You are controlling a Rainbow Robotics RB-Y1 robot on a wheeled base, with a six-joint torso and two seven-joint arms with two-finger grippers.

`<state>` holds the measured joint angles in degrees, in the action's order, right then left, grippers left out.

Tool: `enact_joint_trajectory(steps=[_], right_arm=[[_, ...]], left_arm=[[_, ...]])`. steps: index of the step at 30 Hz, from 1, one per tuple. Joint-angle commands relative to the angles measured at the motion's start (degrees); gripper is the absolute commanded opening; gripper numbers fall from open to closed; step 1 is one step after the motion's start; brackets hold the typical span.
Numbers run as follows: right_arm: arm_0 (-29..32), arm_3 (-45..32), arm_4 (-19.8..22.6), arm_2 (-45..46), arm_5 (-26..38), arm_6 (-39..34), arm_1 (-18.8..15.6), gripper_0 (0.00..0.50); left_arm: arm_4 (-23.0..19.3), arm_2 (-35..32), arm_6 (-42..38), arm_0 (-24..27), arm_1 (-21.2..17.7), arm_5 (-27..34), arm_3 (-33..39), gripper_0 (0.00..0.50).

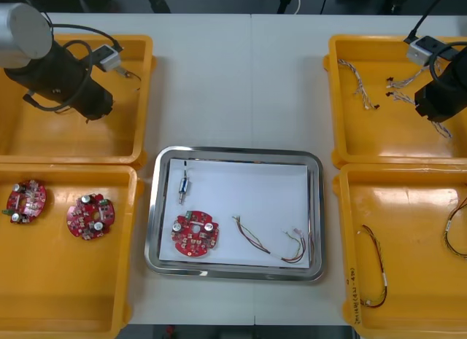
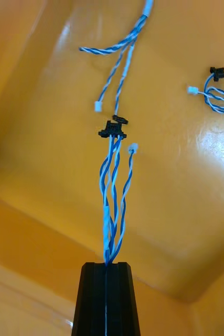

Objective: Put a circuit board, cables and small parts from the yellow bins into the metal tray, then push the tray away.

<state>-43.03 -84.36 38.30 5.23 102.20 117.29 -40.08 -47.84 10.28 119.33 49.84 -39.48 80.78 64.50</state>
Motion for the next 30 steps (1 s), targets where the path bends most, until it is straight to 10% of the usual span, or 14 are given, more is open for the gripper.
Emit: enact_joint_trajectory(steps=[1, 30], right_arm=[[-3.1, -6.6, 1.0, 1.5, 5.2, -2.9, -2.6, 0.0], [-9.2, -24.3, 16.5, -13.6, 7.8, -8.4, 3.5, 0.0]], left_arm=[[4.2, -1.8, -7.6, 1.7, -1.6, 6.1, 8.0, 0.0], [10.0, -12.0, -33.4, -6.3, -0.1, 29.2, 35.7, 0.0]])
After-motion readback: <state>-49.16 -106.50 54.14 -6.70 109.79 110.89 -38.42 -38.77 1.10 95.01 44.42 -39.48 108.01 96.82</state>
